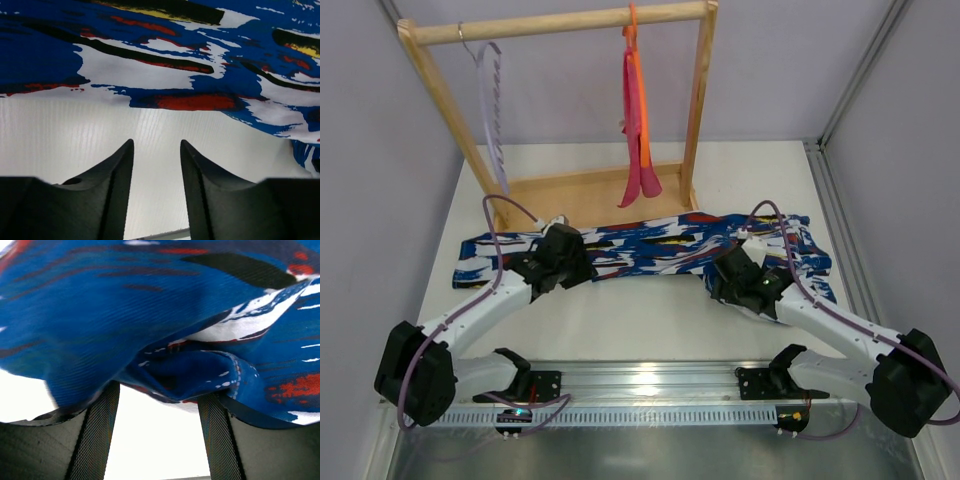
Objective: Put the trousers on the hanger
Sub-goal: Fold the trousers
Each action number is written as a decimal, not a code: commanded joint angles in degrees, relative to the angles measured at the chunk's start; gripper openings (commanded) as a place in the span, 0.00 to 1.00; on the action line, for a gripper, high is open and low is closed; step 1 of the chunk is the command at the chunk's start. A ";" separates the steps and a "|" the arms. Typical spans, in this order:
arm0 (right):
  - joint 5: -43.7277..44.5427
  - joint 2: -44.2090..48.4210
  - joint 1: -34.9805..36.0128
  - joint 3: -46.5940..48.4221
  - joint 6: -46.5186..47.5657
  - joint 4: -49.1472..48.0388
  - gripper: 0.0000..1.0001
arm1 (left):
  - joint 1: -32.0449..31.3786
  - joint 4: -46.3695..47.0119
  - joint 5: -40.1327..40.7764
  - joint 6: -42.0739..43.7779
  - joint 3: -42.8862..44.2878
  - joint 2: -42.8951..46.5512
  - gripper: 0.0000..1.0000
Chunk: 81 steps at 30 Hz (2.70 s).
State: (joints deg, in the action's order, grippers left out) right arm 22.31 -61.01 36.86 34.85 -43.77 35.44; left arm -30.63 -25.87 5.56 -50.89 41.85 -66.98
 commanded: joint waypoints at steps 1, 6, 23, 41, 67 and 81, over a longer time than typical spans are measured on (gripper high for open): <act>3.54 0.54 2.33 4.61 -0.71 1.38 0.65 | -0.13 2.84 2.43 -1.75 -0.54 -1.31 0.39; 3.98 1.86 8.31 8.04 2.46 3.50 0.65 | -0.13 4.33 3.40 -2.45 -0.36 -4.11 0.21; 19.88 -14.46 14.03 4.35 8.97 -10.22 0.66 | -0.13 8.82 4.81 -4.65 2.54 -15.80 0.00; 11.63 -11.25 13.94 21.83 5.01 17.89 0.04 | -0.13 7.85 8.32 -4.74 2.72 -21.78 0.00; -20.90 5.81 -0.39 17.45 12.31 11.76 0.04 | -19.19 17.77 -0.64 6.86 2.89 -4.27 0.60; -20.90 10.65 -0.56 12.52 11.60 9.65 0.04 | -32.56 23.15 14.91 8.10 16.24 -27.48 0.67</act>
State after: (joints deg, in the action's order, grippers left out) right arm 2.22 -52.14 36.51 47.57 -31.57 47.79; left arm -62.96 -6.00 14.50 -42.81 53.76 -91.68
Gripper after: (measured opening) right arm 0.045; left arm 0.656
